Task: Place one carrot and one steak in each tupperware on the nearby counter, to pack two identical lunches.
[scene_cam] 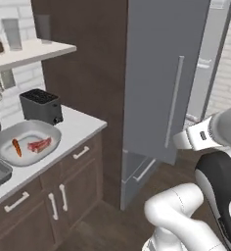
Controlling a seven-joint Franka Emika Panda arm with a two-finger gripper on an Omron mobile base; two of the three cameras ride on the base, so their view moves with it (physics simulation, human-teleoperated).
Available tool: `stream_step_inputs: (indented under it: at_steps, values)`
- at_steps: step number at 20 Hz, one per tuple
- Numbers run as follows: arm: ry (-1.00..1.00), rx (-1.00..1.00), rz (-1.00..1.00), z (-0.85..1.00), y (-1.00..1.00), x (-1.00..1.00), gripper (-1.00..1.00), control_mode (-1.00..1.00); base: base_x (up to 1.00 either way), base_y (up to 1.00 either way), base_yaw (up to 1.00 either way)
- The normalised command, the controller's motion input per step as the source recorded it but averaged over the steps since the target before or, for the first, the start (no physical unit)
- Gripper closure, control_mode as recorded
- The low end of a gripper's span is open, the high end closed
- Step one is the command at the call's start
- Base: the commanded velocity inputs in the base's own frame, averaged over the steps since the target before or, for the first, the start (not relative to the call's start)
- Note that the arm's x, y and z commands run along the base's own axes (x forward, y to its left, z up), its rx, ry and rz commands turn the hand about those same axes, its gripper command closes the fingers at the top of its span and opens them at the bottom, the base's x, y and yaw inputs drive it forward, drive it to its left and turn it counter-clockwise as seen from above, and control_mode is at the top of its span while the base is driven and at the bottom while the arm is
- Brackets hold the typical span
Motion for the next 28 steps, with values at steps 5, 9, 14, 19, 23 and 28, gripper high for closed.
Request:
stream_step_inputs:
  at_steps: [5, 9, 14, 19, 23, 28]
  values:
    - [0.00, 0.00, 0.00, 0.00, 0.00, 0.00, -1.00, 1.00, 0.00, -0.32, -0.63]
    - [0.00, 0.00, 0.00, 0.00, 0.00, 0.00, -1.00, 1.00, 0.00, -0.40, -0.62]
    - [0.00, 0.00, 0.00, 0.00, 0.00, 0.00, -1.00, 1.00, 0.04, -0.53, -0.61]
    - [0.00, 0.00, 0.00, 0.00, 0.00, 0.00, -1.00, 1.00, 0.54, -0.39, -0.41]
    - [0.00, 0.00, 0.00, 0.00, 0.00, 0.00, -1.00, 1.00, 1.00, -0.10, -0.01]
    - [0.00, 0.00, 0.00, 0.00, 0.00, 0.00, -1.00, 1.00, 1.00, -0.13, 0.32]
